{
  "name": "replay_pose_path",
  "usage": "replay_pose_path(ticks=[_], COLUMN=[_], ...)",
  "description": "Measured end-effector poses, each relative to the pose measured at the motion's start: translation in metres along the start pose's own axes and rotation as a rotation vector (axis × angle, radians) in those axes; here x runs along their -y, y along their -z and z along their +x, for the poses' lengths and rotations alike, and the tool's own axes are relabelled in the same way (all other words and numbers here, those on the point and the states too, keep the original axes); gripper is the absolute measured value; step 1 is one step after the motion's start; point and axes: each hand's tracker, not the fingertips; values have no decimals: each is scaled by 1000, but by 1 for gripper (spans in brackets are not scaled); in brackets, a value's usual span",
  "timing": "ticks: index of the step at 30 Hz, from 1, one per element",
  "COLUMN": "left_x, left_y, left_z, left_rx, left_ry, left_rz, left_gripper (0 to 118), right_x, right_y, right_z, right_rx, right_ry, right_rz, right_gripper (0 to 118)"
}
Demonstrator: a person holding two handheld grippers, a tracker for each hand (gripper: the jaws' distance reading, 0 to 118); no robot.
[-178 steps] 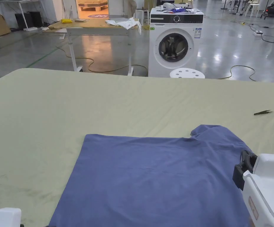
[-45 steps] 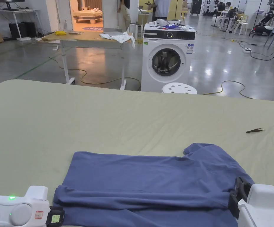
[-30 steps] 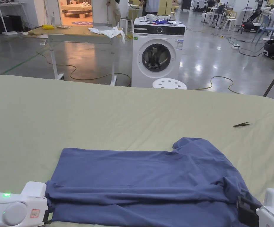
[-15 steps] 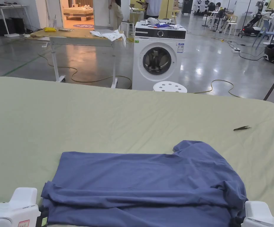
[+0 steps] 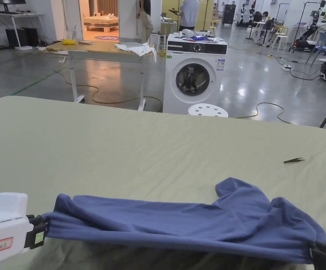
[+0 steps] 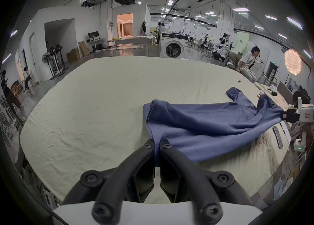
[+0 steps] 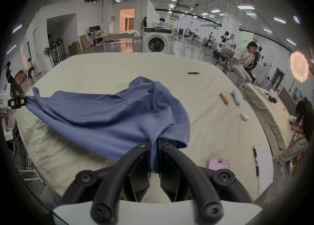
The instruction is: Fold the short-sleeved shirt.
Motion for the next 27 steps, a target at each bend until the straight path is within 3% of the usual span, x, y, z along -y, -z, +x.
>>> replay_pose_path(ticks=[12,18,20,21,22,23,25,27], left_x=[122,154,148,145,142,140,130,121], left_y=[-19,1,1,-1,-3,-5,-9,-11], left_z=[-4,-2,1,2,4,5,5,10], left_rx=[-44,-67,-79,-83,-84,-84,-79,-59], left_ry=[-34,-46,-36,-30,-29,-28,-25,-18], left_rz=[-216,-239,-244,-245,-245,-244,-220,-136], left_gripper=[0,0,1,5,15,21,25,45], right_x=[130,146,144,142,138,134,125,110], right_y=[-7,11,10,9,4,-1,-14,-29], right_z=[-37,-50,-53,-54,-53,-54,-54,-54], right_rx=[7,52,67,76,89,114,149,168], right_ry=[-58,-48,-45,-48,-48,-50,-44,-17], right_rz=[-223,-229,-220,-222,-226,-224,-171,-96], right_gripper=[6,9,19,32,54,63,66,74])
